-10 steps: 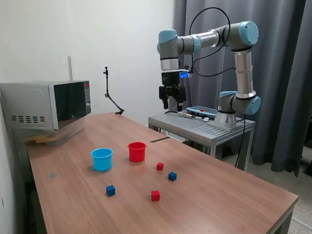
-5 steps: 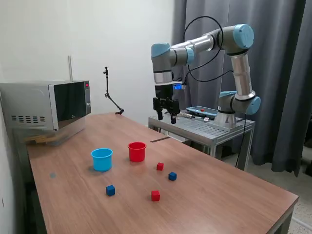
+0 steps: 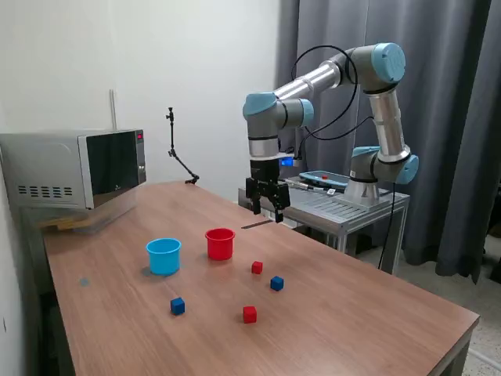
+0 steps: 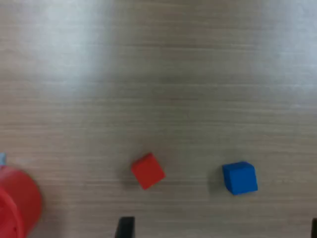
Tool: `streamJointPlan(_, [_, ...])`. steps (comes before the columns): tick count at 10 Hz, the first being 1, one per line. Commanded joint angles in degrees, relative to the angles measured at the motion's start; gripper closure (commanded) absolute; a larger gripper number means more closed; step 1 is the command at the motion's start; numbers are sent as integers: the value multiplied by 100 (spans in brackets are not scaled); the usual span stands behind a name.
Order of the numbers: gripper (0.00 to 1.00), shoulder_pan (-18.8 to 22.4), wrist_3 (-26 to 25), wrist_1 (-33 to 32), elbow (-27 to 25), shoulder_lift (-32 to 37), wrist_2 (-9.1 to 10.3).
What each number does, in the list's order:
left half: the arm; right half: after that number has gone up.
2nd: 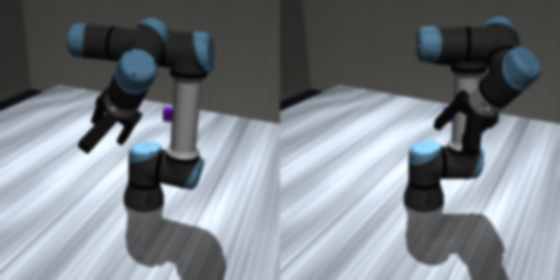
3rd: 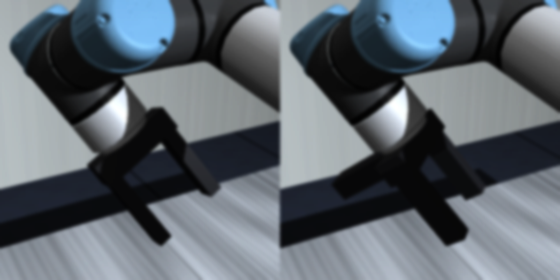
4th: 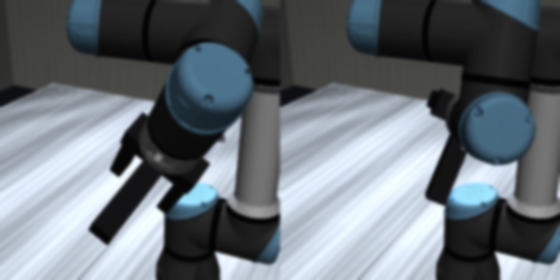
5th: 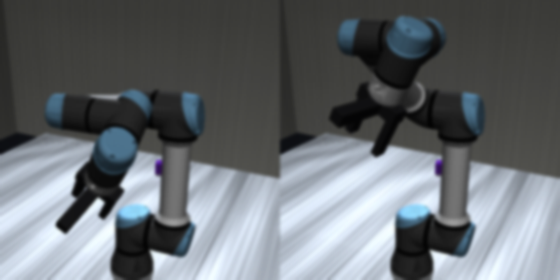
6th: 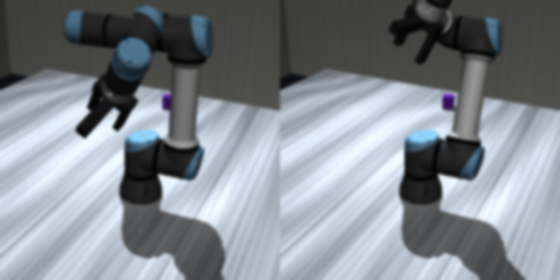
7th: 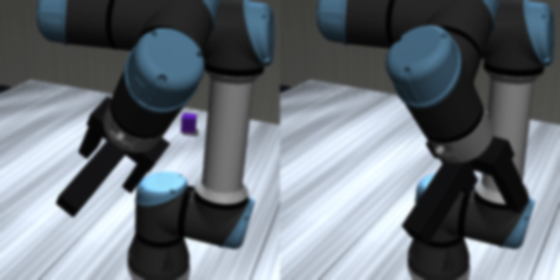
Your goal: Place red objects in the red bin, and blue objects in the blue bin.
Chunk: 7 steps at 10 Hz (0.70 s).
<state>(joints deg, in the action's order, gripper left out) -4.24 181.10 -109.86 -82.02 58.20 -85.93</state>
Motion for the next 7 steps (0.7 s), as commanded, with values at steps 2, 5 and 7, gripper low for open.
streamJointPlan(2, [0, -15, 57, -536, -586, -54, -203])
streamJointPlan(5, [0, -68, 126, -1115, -885, -72, -469])
streamJointPlan(7, [0, -68, 145, -1248, -904, -204, -469])
